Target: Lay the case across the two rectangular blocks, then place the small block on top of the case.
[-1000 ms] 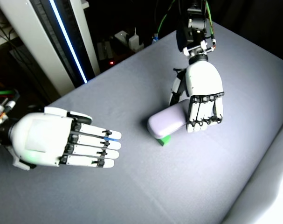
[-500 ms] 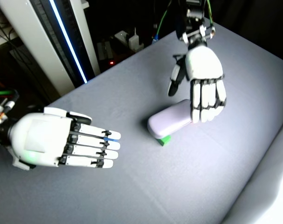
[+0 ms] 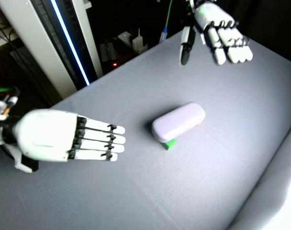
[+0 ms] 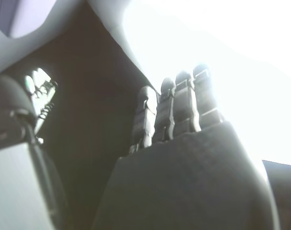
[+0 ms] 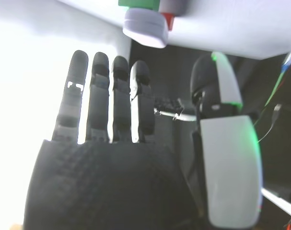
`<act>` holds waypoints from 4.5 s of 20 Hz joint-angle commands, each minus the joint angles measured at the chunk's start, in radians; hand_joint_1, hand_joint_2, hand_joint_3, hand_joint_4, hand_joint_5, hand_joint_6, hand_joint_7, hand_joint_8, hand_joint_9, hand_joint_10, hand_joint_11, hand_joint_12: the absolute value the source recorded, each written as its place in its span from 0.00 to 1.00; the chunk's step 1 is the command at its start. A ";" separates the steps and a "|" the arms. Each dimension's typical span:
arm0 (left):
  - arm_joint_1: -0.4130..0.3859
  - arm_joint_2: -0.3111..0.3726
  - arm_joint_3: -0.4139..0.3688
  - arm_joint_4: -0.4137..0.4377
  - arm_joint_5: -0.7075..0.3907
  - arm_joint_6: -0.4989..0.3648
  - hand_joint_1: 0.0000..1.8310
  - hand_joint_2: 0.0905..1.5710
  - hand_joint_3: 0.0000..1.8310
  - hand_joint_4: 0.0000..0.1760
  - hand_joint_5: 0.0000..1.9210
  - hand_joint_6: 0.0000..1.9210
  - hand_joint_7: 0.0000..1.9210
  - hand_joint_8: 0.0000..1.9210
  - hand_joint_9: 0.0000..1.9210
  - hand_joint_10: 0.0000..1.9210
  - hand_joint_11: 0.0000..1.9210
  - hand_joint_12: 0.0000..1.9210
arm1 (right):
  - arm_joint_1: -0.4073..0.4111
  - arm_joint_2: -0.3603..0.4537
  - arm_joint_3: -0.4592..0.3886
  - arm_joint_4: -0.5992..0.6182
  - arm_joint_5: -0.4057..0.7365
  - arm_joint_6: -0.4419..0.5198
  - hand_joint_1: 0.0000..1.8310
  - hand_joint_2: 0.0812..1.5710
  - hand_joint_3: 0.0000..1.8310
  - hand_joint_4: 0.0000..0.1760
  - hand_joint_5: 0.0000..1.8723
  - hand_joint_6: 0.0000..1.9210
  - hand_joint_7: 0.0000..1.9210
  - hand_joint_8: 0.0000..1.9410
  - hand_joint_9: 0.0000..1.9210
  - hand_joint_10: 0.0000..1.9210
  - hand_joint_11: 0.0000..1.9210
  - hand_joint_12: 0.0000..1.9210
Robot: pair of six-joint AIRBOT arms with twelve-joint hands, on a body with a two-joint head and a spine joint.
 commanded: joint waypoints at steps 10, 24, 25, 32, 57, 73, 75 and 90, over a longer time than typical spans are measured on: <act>0.005 -0.011 -0.008 0.003 -0.165 0.000 0.50 0.51 0.00 0.53 0.05 0.00 0.06 0.01 0.03 0.00 0.02 0.02 | 0.068 -0.098 0.084 -0.083 -0.105 0.048 0.57 0.60 0.00 0.16 0.26 0.00 0.22 0.00 0.19 0.01 0.00 0.50; 0.005 -0.020 -0.008 -0.006 -0.172 -0.002 0.50 0.50 0.00 0.48 0.07 0.00 0.08 0.00 0.06 0.00 0.00 0.17 | 0.097 -0.147 0.120 -0.103 -0.164 0.048 0.62 0.61 0.00 0.00 0.39 0.00 0.36 0.00 0.33 0.01 0.09 0.57; 0.005 -0.020 -0.008 -0.006 -0.172 -0.004 0.49 0.50 0.00 0.48 0.07 0.00 0.08 0.00 0.05 0.00 0.00 0.16 | 0.097 -0.147 0.121 -0.103 -0.165 0.048 0.61 0.61 0.00 0.00 0.40 0.01 0.37 0.01 0.36 0.02 0.12 0.58; 0.005 -0.022 -0.009 -0.008 -0.174 -0.006 0.49 0.50 0.00 0.50 0.06 0.00 0.06 0.00 0.04 0.00 0.00 0.07 | 0.099 -0.151 0.124 -0.103 -0.168 0.048 0.63 0.62 0.00 0.00 0.47 0.01 0.47 0.02 0.45 0.05 0.18 0.64; 0.091 -0.018 -0.025 -0.069 -0.218 -0.020 0.48 0.52 0.00 0.16 0.09 0.00 0.10 0.00 0.09 0.00 0.00 0.40 | 0.315 -0.214 0.173 -0.092 -0.046 0.042 0.70 0.67 0.00 0.00 0.55 0.44 0.58 0.47 0.50 0.59 0.38 0.81; 0.099 -0.031 -0.019 -0.074 -0.209 -0.026 0.48 0.53 0.00 0.00 0.09 0.00 0.10 0.00 0.09 0.00 0.00 0.34 | 0.457 -0.396 0.292 -0.132 -0.160 -0.016 0.69 0.64 0.00 0.00 0.57 0.47 0.67 0.24 0.57 0.39 0.42 0.72; 0.098 -0.035 -0.015 -0.074 -0.206 -0.029 0.50 0.53 0.00 0.02 0.09 0.00 0.10 0.00 0.09 0.00 0.00 0.33 | 0.463 -0.417 0.303 -0.140 -0.170 -0.016 0.69 0.63 0.00 0.00 0.58 0.44 0.68 0.23 0.59 0.38 0.43 0.72; 0.098 -0.041 -0.014 -0.074 -0.207 -0.039 0.50 0.52 0.00 0.00 0.10 0.00 0.11 0.00 0.10 0.00 0.00 0.41 | 0.464 -0.449 0.315 -0.179 -0.215 -0.024 0.68 0.68 0.00 0.00 0.50 0.58 0.60 0.34 0.51 0.27 0.21 0.71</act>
